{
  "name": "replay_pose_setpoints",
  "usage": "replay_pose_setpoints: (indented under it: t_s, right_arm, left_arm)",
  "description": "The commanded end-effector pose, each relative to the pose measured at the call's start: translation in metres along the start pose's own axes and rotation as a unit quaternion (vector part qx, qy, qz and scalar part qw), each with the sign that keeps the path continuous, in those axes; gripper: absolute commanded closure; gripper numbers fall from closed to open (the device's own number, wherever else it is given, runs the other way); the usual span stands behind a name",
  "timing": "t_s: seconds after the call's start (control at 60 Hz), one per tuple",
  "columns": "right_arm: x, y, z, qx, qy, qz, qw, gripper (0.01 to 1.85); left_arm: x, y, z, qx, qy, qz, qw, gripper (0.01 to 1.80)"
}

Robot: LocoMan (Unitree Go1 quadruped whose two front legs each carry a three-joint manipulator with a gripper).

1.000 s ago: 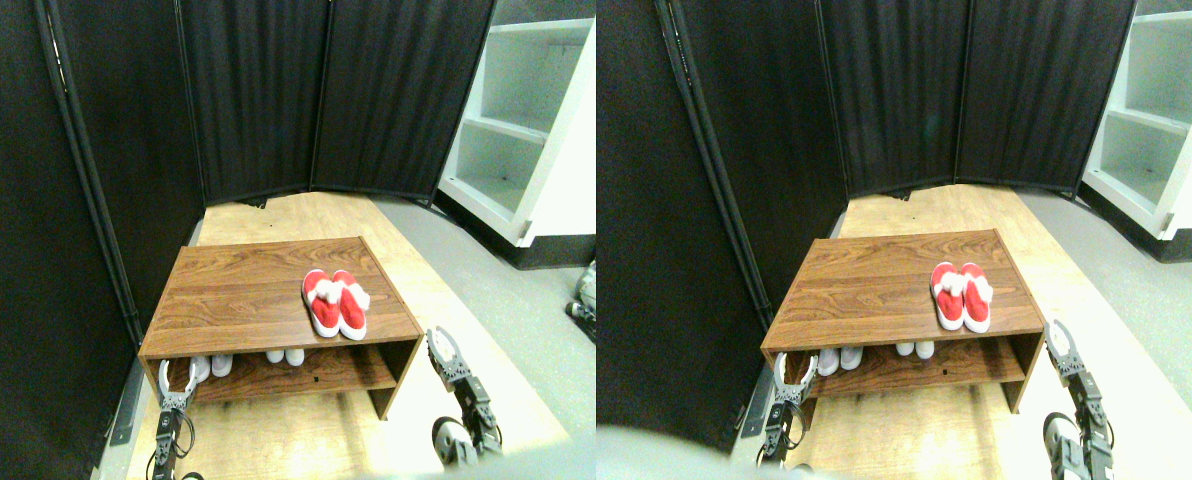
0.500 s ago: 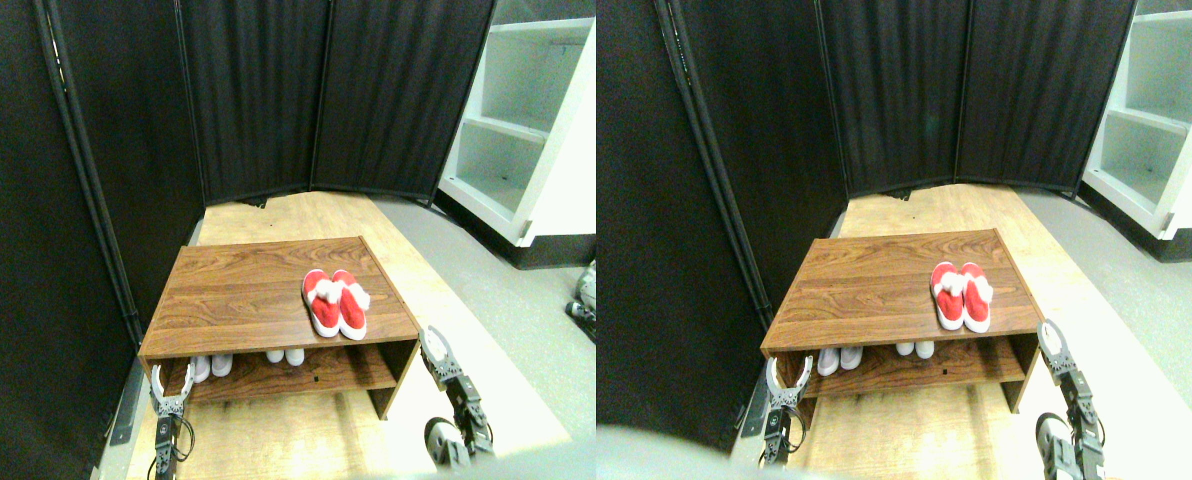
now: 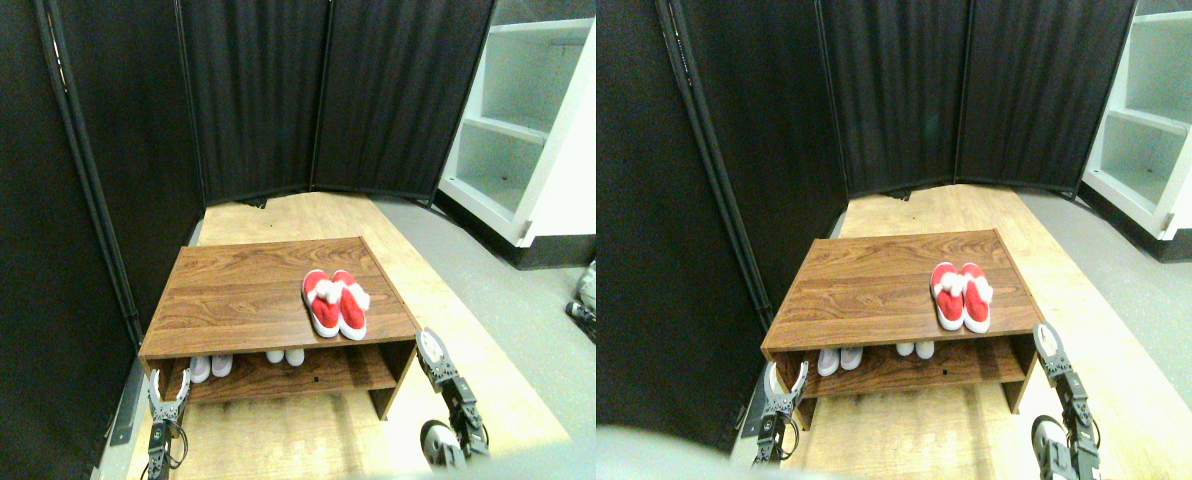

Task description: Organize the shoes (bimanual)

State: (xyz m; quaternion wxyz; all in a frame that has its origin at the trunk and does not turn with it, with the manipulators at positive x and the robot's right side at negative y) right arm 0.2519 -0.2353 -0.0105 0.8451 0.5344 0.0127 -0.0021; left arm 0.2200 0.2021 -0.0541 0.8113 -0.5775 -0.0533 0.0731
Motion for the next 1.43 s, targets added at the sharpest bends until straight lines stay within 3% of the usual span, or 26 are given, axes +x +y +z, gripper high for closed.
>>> replay_pose_setpoints:
  t_s: [0.017,0.333,0.667,0.817,0.85,0.883,0.933,1.133,1.433]
  right_arm:
    - [0.0016,0.0120,0.0017,-0.014,-0.010,0.022,1.000,1.85]
    - [-0.0014,0.0179,0.0073,-0.002,-0.020,0.031,0.999,1.85]
    - [-0.0034,0.0195,0.0078,0.001,-0.019,0.031,0.999,1.85]
    - [-0.0030,0.0190,0.0058,0.007,-0.018,0.026,0.999,1.85]
    - [-0.0033,0.0193,0.0053,0.008,-0.021,0.024,0.999,1.85]
    - [-0.0034,0.0192,0.0044,0.009,-0.020,0.024,0.999,1.85]
    - [-0.0034,0.0192,0.0040,0.011,-0.020,0.024,0.999,1.85]
    - [-0.0034,0.0187,0.0027,0.003,-0.016,0.027,0.999,1.85]
    - [-0.0057,0.0171,0.0029,0.007,-0.018,0.017,1.000,1.85]
  left_arm:
    - [0.0027,-0.0063,0.0023,-0.003,-0.004,-0.018,1.000,1.36]
    - [0.0008,-0.0011,0.0045,-0.011,0.011,-0.014,1.000,1.15]
    - [-0.0005,-0.0001,0.0072,-0.007,0.010,-0.010,1.000,1.22]
    - [-0.0011,0.0006,0.0072,0.010,-0.001,-0.010,1.000,0.92]
    - [-0.0009,0.0001,0.0069,0.013,-0.010,-0.016,1.000,0.95]
    - [0.0003,-0.0027,0.0059,-0.003,-0.039,-0.026,0.999,1.15]
    - [0.0009,-0.0039,0.0056,-0.008,-0.047,-0.030,0.998,1.25]
    - [0.0008,-0.0060,0.0062,-0.008,-0.046,-0.033,0.998,1.29]
    - [-0.0015,-0.0039,0.0068,-0.019,-0.011,-0.035,0.999,1.33]
